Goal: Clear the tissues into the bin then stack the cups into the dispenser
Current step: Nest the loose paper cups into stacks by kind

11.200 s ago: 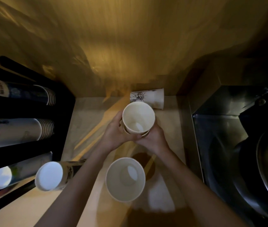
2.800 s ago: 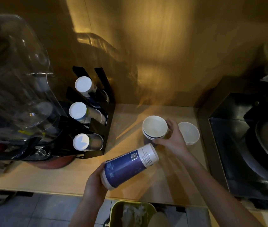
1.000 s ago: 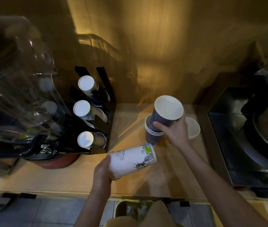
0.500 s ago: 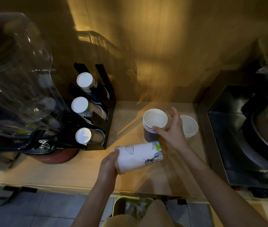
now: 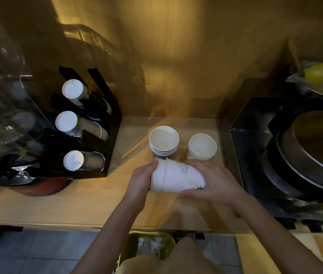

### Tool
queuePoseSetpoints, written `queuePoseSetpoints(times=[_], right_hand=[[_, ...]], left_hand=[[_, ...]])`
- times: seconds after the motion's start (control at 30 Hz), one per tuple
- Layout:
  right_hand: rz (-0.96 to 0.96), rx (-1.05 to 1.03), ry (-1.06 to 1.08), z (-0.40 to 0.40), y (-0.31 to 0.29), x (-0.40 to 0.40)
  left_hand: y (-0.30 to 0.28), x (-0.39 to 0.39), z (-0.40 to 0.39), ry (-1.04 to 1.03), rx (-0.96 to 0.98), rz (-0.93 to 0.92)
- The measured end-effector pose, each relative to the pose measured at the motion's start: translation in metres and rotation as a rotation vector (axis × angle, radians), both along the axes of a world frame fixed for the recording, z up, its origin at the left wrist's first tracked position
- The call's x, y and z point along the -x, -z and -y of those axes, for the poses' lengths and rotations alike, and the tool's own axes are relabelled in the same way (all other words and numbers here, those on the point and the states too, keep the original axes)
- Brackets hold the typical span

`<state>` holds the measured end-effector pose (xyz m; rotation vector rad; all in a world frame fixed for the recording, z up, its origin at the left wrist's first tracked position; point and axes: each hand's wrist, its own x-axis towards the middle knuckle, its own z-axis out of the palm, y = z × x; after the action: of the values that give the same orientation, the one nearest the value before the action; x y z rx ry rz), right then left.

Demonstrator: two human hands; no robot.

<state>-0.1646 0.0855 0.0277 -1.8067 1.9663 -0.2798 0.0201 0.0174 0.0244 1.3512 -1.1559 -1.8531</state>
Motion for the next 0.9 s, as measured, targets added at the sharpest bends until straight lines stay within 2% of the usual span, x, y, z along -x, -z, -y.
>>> queuePoseSetpoints(times=[0.1,0.27,0.4,0.5,0.63,0.77,0.9], right_hand=[[0.036,0.019,0.083,-0.006,0.002,0.02],[0.125,0.137,0.204,-0.01,0.003,0.041],[0.286,0.268,0.314,-0.007,0.004,0.05],[0.477,0.389,0.354,0.004,-0.004,0.054],[0.76,0.482,0.432,0.031,-0.016,0.055],[0.865,0.471,0.477,0.051,-0.005,0.057],[0.826,0.396,0.536,0.057,0.024,0.057]], left_hand=[[-0.002,0.01,0.003,-0.052,0.03,-0.021],[-0.017,0.033,0.011,0.002,0.132,-0.018],[-0.052,0.057,0.017,0.122,0.385,0.028],[-0.082,0.077,0.026,0.237,0.693,0.07],[-0.113,0.102,0.039,0.304,1.106,0.23],[-0.114,0.12,0.053,0.46,1.282,0.357],[-0.085,0.128,0.057,0.633,1.322,0.522]])
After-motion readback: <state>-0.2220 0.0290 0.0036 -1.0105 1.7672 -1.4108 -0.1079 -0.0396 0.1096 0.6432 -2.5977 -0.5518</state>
